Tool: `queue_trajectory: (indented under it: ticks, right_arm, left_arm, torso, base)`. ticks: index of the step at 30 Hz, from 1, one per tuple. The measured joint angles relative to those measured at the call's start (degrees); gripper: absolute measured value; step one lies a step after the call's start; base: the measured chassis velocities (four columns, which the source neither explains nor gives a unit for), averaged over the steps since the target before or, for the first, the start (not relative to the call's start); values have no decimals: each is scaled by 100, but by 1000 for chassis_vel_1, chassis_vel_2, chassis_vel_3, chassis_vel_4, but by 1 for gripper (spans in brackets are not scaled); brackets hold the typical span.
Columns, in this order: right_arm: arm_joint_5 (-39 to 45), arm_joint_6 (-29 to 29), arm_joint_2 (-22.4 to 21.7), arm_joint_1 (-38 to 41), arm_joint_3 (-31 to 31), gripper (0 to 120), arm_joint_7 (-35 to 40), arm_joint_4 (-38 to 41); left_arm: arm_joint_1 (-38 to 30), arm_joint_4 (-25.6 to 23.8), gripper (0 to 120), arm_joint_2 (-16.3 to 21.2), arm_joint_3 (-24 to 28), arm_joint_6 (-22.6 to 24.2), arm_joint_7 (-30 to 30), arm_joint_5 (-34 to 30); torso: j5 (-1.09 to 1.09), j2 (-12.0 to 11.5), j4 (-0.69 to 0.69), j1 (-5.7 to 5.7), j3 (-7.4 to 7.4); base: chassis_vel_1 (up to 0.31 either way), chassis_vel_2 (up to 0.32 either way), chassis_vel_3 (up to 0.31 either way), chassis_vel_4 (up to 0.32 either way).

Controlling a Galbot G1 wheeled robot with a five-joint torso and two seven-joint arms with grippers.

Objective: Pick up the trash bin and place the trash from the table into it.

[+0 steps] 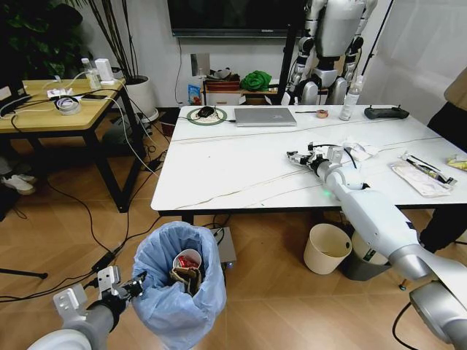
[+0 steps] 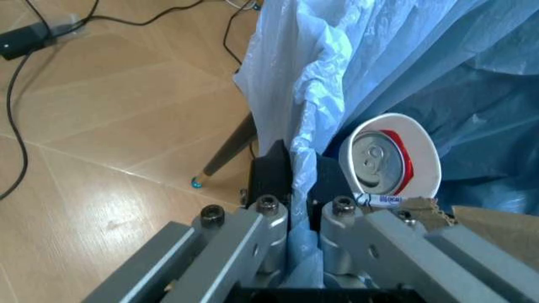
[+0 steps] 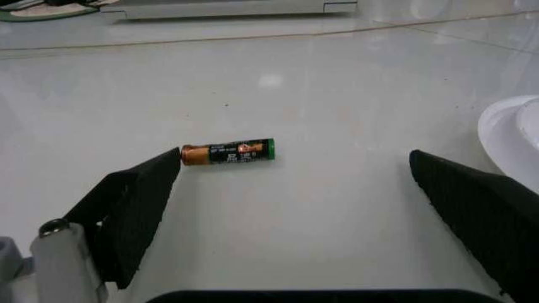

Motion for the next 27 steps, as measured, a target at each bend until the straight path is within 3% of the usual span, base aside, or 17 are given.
queue_trajectory:
  ticks: [20,27]
  right_arm:
    - [72,-146,-315,-311,76,100,199,436]
    - [291,-224,-17,-140,29,100,492,462]
  left_arm:
    - [-75,39,0,21,55,2,2,-25]
    - [-87,41,0,30,49,2,2,-51]
  torso:
    - [-2,0,-5,0,0]
    - [3,-2,-1,1,3]
  base:
    - [0,0,0,0]
    - [0,0,0,0]
